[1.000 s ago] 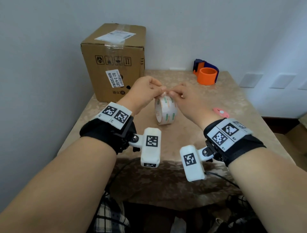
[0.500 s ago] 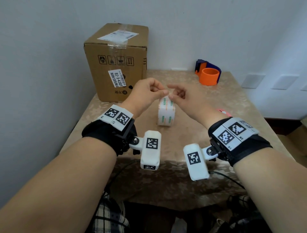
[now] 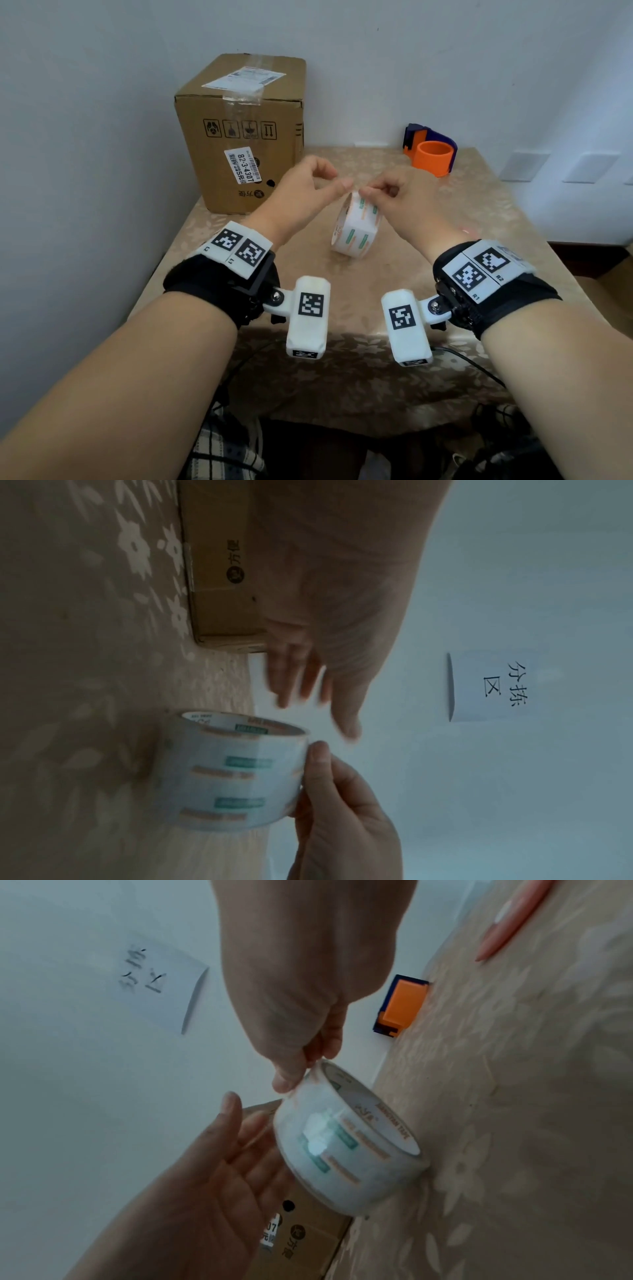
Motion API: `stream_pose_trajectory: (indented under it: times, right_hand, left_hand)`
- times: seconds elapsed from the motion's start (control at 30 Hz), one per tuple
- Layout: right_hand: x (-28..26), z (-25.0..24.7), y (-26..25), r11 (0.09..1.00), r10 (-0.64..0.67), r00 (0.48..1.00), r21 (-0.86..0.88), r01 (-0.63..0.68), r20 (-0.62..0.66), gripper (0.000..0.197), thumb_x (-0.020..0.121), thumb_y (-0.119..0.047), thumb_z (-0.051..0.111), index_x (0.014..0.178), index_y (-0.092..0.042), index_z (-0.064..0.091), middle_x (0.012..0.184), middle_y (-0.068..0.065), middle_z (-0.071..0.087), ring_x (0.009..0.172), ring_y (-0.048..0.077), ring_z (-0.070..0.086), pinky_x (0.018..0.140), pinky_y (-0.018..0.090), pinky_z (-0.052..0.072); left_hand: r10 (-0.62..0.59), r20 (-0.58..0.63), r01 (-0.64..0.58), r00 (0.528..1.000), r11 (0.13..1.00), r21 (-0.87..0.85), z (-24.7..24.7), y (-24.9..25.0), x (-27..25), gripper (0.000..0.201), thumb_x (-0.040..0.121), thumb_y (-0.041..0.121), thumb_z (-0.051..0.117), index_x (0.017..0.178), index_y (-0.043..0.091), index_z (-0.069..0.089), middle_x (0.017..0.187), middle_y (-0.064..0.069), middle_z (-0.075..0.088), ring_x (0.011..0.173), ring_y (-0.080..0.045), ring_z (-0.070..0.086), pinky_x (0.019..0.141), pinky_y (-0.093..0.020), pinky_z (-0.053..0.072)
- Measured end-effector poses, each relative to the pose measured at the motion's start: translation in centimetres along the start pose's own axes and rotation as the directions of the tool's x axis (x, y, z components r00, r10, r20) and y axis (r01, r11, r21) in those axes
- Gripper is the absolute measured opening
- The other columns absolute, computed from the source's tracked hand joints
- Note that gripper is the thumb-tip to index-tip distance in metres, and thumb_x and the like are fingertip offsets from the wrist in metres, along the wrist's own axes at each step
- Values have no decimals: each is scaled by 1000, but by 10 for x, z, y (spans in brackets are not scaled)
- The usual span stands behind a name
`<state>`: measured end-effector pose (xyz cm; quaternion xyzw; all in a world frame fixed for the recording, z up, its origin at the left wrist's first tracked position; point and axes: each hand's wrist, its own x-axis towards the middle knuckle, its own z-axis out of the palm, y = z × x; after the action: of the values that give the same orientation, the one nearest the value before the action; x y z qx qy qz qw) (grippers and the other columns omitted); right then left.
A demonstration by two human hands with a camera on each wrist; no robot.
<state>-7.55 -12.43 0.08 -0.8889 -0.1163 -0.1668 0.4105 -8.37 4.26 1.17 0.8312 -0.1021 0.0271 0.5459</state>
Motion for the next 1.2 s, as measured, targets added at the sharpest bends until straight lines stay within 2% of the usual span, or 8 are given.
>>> stream_pose_trajectory:
  times: [0.1, 0.23, 0.4, 0.57, 0.87, 0.97, 1.1, 1.2]
  right_hand:
    - [1, -3, 3, 997, 52, 995, 67, -46, -88, 16, 86, -18, 64, 87, -5, 73, 68, -3, 61, 60, 6, 56, 63, 15, 48]
    - [4, -3, 3, 984, 116, 986, 150, -98, -118, 17, 87, -18, 63, 88, -3, 71, 79, 11, 69, 68, 24, 65, 71, 40, 58]
    - [2, -1, 11, 982, 145, 985, 132, -132, -92, 14, 91, -15, 57, 80, -10, 64, 63, -9, 55, 55, 5, 53, 58, 23, 49]
    - [1, -6, 17, 961, 229, 971, 176, -214, -69, 17, 94, -15, 51, 78, -14, 56, 60, -5, 53, 46, 9, 51, 47, 15, 43]
    - [18, -14, 27, 944, 206, 965, 293, -152, -162, 12, 88, -13, 62, 96, -7, 66, 80, 4, 63, 55, 10, 55, 49, 17, 51]
    - [31, -17, 35, 944, 200, 970, 291, -153, -138, 36, 86, -13, 64, 121, -12, 57, 84, 8, 62, 67, 15, 59, 56, 18, 55]
    - [54, -23, 43, 991, 119, 988, 75, -112, -100, 15, 87, -13, 63, 97, -5, 70, 70, -10, 57, 70, 11, 57, 77, 35, 56]
    - [68, -22, 54, 988, 127, 991, -80, -129, -27, 16, 89, -14, 61, 97, -5, 72, 76, -2, 63, 66, 12, 54, 70, 24, 48]
  left_hand:
    - [-32, 274, -9, 961, 989, 146, 7, -2, -3, 13, 91, 27, 60, 97, 17, 65, 88, 9, 66, 84, -7, 61, 82, -25, 48]
    - [48, 193, -104, 980, 950, 294, 13, 1, 0, 17, 95, 21, 53, 95, 10, 66, 74, 4, 61, 67, -12, 54, 68, -30, 45]
    - [95, 187, -170, 978, 883, 439, 23, 0, 4, 19, 96, 21, 51, 95, 7, 63, 64, 10, 48, 57, -4, 42, 53, -21, 31]
    - [102, 196, -182, 975, 874, 451, 32, 2, 8, 21, 96, 22, 50, 100, 6, 63, 72, 3, 54, 59, -3, 43, 52, -20, 31]
    - [168, 136, -214, 976, 845, 490, 34, 6, 25, 23, 94, 25, 54, 86, 6, 64, 66, 4, 52, 65, -15, 47, 54, -26, 32]
    - [170, 158, -231, 973, 775, 589, 31, 13, 42, 22, 93, 26, 54, 75, 14, 60, 62, 7, 47, 68, -18, 49, 56, -30, 30]
    - [164, 195, -254, 967, 658, 709, 33, 15, 71, 29, 94, 29, 51, 68, 16, 48, 65, 3, 48, 69, -21, 49, 63, -28, 31]
    - [141, 219, -259, 966, 581, 771, 37, 9, 91, 33, 95, 27, 48, 64, 18, 44, 71, 0, 51, 71, -22, 48, 65, -29, 32]
